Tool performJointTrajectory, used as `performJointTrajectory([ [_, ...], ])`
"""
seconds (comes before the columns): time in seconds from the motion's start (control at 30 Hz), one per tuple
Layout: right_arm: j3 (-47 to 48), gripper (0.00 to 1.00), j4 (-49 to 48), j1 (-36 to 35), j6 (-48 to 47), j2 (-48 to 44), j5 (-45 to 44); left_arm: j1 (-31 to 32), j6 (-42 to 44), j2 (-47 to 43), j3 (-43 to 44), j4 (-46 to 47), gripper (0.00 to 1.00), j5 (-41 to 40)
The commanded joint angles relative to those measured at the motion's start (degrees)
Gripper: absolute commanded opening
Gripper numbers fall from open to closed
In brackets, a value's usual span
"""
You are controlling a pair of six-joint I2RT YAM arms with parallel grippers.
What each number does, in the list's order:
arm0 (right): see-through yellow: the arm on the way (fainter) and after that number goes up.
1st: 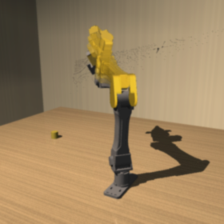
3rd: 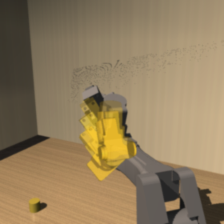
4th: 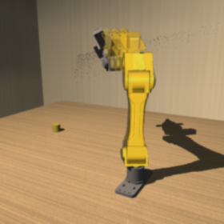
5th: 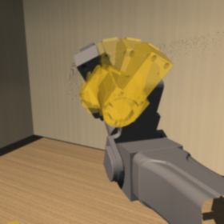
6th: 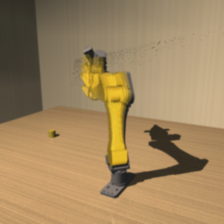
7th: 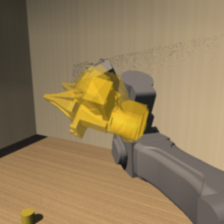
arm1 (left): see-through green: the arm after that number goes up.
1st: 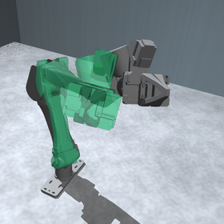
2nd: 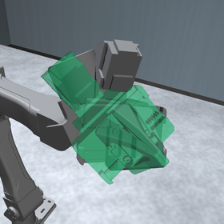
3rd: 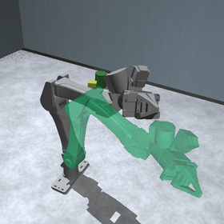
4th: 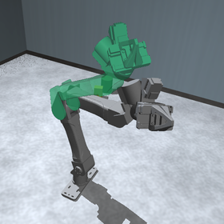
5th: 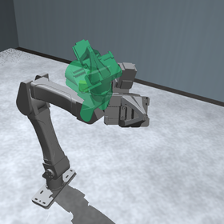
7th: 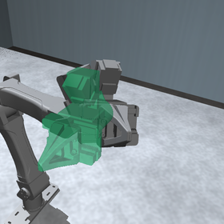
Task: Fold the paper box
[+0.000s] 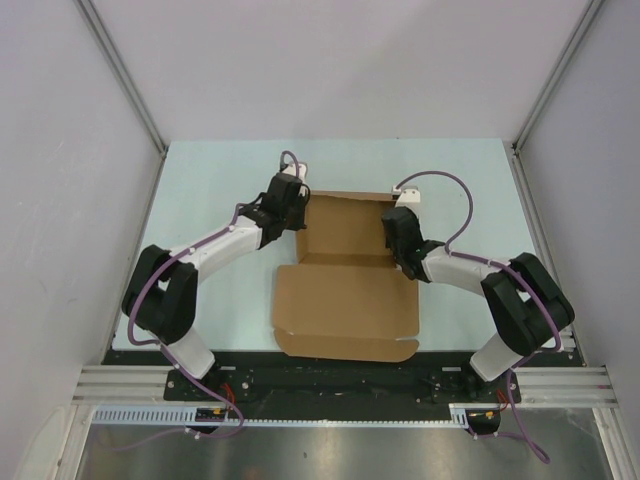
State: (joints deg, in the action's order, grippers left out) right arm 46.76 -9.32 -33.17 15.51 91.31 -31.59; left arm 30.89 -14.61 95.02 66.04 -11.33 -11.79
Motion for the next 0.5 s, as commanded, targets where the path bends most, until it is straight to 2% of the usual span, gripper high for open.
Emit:
performJointTrajectory([
  [0.0, 1.31, 0.0, 2.37, 0.21, -0.13, 0.54, -2.24, 0.57, -0.33, -2.21, -1.0, -1.15, 0.0, 1.95],
  [0.13, 1.31, 0.0, 3.69, -0.05, 0.49, -0.51, -3.3, 0.66, -0.68, -2.03, -0.39, -1.76, 0.0, 1.51],
  [0.17, 1.23, 0.07, 3.96, -0.05, 0.58, -1.56, -2.69, 0.66, -0.77, -1.86, -0.21, -1.94, 0.0, 1.33],
  [0.23, 1.4, 0.42, 5.01, -0.05, 1.36, -2.97, -2.16, 0.57, -0.86, -1.42, 0.14, -2.64, 0.0, 0.54],
  [0.33, 1.31, 0.56, 6.94, -0.05, 2.95, -6.75, -1.46, 0.66, -0.86, -0.89, 1.11, -4.04, 0.0, -0.34],
  [0.47, 1.84, 0.56, 8.44, -0.05, 2.86, -10.18, 0.04, 0.57, -0.94, -0.19, 2.86, -6.5, 0.0, -0.51],
])
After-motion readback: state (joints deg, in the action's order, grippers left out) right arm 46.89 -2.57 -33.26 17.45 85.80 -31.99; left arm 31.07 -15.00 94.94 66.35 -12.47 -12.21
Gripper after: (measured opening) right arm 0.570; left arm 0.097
